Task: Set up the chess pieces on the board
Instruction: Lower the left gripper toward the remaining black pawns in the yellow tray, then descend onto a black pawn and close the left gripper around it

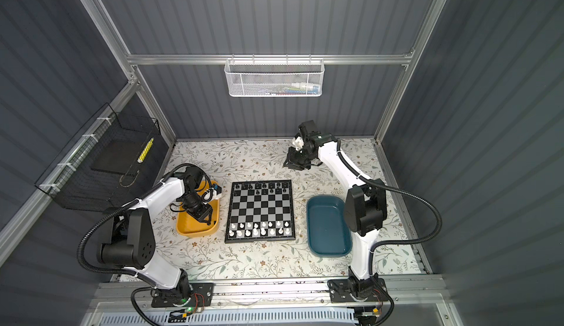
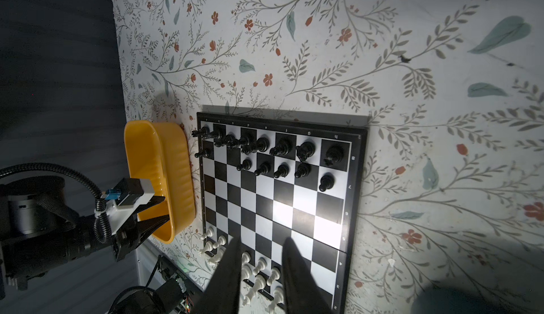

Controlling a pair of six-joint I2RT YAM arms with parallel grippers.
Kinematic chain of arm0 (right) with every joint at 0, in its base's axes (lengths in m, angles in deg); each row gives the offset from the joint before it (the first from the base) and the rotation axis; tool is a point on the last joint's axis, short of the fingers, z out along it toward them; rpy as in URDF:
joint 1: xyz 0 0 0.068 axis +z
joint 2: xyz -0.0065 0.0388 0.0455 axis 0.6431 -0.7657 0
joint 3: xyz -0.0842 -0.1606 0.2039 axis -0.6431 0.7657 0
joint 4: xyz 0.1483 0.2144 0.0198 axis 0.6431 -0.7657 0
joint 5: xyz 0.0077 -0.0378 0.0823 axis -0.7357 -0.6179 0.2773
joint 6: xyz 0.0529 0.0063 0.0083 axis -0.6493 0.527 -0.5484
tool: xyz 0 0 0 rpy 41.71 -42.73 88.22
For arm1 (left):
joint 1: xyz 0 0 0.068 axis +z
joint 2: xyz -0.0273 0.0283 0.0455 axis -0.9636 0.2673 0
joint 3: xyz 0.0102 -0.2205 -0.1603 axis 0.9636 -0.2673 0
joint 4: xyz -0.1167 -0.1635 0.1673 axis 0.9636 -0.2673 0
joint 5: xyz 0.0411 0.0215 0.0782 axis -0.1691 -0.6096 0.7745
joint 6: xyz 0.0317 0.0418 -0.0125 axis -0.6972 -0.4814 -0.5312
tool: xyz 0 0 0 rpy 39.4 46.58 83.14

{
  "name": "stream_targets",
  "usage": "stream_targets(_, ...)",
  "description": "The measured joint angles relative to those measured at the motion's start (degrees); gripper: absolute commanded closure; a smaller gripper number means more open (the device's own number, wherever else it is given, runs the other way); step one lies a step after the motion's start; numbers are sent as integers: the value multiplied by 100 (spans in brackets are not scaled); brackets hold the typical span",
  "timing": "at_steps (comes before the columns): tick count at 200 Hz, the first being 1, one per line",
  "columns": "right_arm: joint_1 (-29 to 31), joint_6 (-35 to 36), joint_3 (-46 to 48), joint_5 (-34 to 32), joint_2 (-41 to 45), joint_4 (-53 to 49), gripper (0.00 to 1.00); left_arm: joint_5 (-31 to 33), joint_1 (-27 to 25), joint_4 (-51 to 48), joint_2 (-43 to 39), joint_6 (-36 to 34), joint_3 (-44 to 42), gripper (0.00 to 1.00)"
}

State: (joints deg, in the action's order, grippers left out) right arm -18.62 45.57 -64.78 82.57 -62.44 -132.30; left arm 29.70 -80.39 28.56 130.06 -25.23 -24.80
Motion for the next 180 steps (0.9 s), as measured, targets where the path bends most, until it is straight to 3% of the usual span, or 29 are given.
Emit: stream_targets(180, 7, 0, 494, 289, 350, -26, 73, 20, 11, 323, 2, 26, -188, 62)
